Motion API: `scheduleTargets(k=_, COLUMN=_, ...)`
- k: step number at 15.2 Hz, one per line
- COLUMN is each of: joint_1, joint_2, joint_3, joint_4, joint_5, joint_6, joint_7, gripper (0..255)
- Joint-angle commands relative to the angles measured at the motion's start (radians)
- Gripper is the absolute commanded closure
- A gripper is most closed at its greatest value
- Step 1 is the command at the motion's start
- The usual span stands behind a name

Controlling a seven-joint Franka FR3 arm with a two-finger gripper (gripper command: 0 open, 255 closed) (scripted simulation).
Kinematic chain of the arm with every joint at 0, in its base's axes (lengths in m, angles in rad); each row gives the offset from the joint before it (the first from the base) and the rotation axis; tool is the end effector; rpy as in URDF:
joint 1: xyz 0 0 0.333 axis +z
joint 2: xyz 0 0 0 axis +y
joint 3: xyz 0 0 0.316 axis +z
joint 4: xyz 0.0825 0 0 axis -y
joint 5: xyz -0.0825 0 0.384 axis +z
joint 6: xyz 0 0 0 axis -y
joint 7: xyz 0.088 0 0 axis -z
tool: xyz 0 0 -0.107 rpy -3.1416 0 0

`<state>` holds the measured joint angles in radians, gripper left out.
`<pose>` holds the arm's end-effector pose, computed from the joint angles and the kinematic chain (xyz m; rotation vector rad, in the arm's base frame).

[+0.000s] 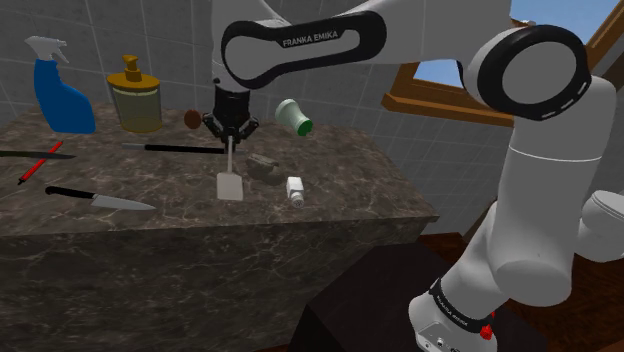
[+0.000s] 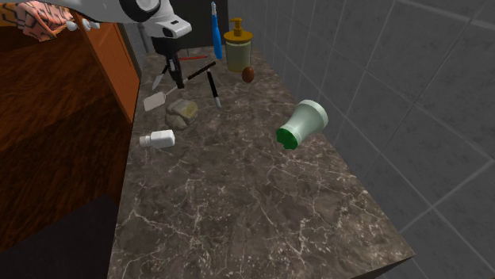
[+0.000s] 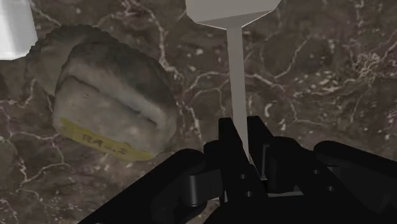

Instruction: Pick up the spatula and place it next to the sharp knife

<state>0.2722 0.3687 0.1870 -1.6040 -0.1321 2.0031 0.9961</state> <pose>0.6079 0.2758 0.4231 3.0285 -0.7689 0.1002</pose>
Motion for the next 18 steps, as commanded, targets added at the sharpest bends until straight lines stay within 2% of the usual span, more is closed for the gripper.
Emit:
scheduleTargets(k=1, joint_1=0.03, joint_2=0.033, joint_3=0.009, joint_4=0.052, joint_5=-0.01, joint_6=-0.022, joint_7=0.039, gripper=255)
scheduleTargets(k=7, joint_1=0.13, joint_2=0.16, joint_3=0.028, joint_4=0.246, joint_5=-0.043, joint_6=-0.1, joint_7=0.144, gripper=255)
scheduleTargets(k=18, joint_1=0.128, joint_2=0.195, joint_3=0.021, joint_4=0.154, joint_5=-0.056, joint_6=0.027, joint_7=0.159, gripper=255)
